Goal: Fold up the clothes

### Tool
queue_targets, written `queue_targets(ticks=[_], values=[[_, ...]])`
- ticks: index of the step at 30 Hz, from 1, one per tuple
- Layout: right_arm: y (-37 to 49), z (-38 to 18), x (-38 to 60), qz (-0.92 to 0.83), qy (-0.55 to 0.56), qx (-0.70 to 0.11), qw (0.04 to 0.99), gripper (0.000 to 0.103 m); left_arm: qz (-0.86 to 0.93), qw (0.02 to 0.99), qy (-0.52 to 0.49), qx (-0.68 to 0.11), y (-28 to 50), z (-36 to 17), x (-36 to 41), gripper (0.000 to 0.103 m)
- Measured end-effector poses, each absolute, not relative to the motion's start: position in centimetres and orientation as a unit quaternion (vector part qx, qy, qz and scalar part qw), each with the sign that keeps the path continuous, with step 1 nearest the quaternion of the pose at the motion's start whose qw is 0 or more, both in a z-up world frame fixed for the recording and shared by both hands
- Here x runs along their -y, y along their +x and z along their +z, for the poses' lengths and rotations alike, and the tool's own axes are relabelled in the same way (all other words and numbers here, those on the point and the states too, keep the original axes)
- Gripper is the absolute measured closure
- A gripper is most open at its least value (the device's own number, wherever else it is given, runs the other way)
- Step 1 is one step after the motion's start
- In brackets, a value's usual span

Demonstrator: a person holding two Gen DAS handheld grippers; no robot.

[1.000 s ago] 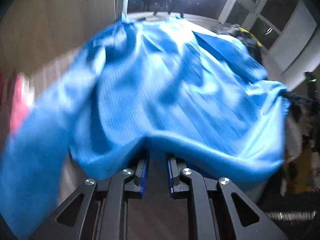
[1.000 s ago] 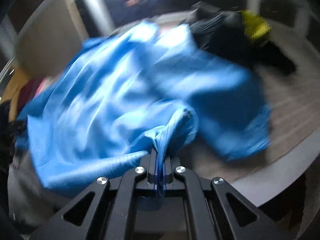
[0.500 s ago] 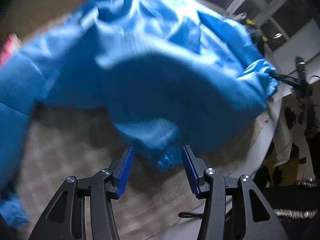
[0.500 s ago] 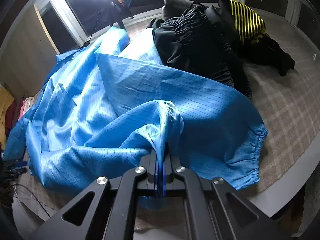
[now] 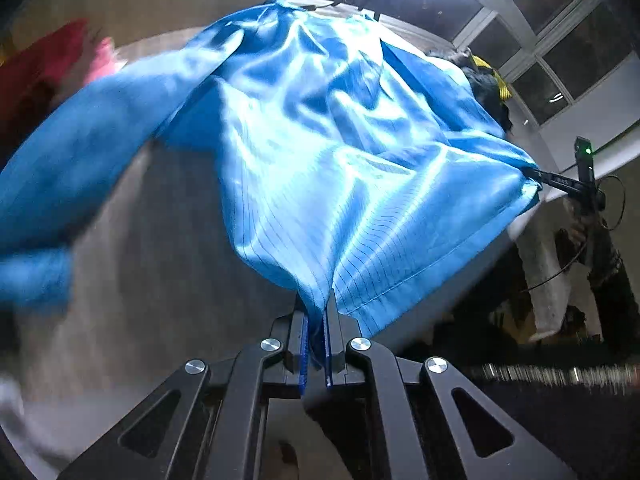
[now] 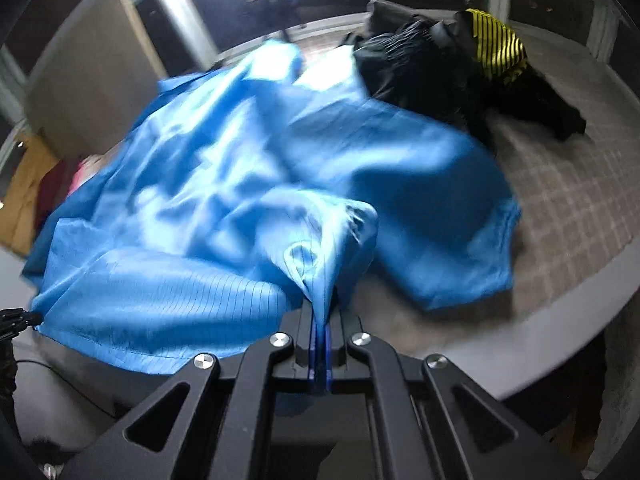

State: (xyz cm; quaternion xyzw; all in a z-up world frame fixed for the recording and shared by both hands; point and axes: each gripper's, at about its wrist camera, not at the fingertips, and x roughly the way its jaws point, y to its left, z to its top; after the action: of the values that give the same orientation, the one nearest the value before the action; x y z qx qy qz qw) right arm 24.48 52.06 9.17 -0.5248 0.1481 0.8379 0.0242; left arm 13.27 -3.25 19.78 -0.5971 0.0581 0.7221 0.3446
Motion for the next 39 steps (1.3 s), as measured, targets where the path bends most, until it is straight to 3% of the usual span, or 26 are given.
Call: queue_targets(ticks=[5, 8, 9, 12, 16, 19, 21, 24, 29, 33, 36, 38, 39], values=[[29.1, 4.7, -47.6, 0.797, -0.595, -0.101, 0.039, 0.100, 0.674, 0.319, -0.664, -0.052, 18.3, 14.8, 6.8, 0.095], [29.3, 1.8, -46.5, 0.759, -0.644, -0.080, 0.043, 0.099, 0.655, 0.278, -0.700, -0.061, 18.8, 11.1, 9.1, 0.089], [29.2, 2.3, -46.4, 0.759, -0.646, -0.067, 0.052, 0.097, 0.659, 0.263, -0.703, -0.058, 18.5, 10.9, 10.1, 0.092], [28.9, 6.9, -46.1, 0.784, -0.617, -0.034, 0.067, 0.089, 0.701, 0.241, -0.667, -0.072, 17.3, 14.0, 13.2, 0.090], [26.5, 14.8, -45.0, 0.829, -0.556, -0.028, 0.049, 0.076, 0.785, 0.202, -0.573, -0.121, 14.8, 19.4, 16.1, 0.068], [22.2, 20.3, -41.9, 0.863, -0.504, -0.034, -0.005, 0.066, 0.832, 0.146, -0.514, -0.145, 11.7, 21.4, 17.9, 0.064], [18.0, 22.7, -39.0, 0.876, -0.478, -0.051, -0.041, 0.059, 0.854, 0.106, -0.484, -0.160, 10.2, 21.8, 18.9, 0.054], [10.5, 23.8, -33.8, 0.879, -0.461, -0.063, -0.103, 0.057, 0.860, 0.084, -0.478, -0.155, 7.9, 21.0, 19.5, 0.053], [-2.7, 20.3, -23.7, 0.863, -0.483, -0.033, -0.149, 0.055, 0.857, 0.037, -0.487, -0.166, 4.7, 18.3, 19.2, 0.053], [-13.4, 13.7, -16.8, 0.818, -0.543, -0.043, -0.183, 0.055, 0.858, 0.020, -0.491, -0.151, 3.0, 17.4, 19.5, 0.053], [-18.4, 10.2, -12.6, 0.799, -0.571, -0.038, -0.183, 0.055, 0.858, 0.023, -0.494, -0.139, 1.5, 16.7, 19.3, 0.056], [-21.4, 7.9, -9.8, 0.789, -0.588, -0.024, -0.174, 0.055, 0.856, 0.028, -0.499, -0.132, 0.8, 16.0, 19.0, 0.079], [-22.4, 7.1, -9.0, 0.784, -0.597, -0.016, -0.171, 0.055, 0.853, 0.037, -0.505, -0.125, 0.6, 15.7, 18.9, 0.102]])
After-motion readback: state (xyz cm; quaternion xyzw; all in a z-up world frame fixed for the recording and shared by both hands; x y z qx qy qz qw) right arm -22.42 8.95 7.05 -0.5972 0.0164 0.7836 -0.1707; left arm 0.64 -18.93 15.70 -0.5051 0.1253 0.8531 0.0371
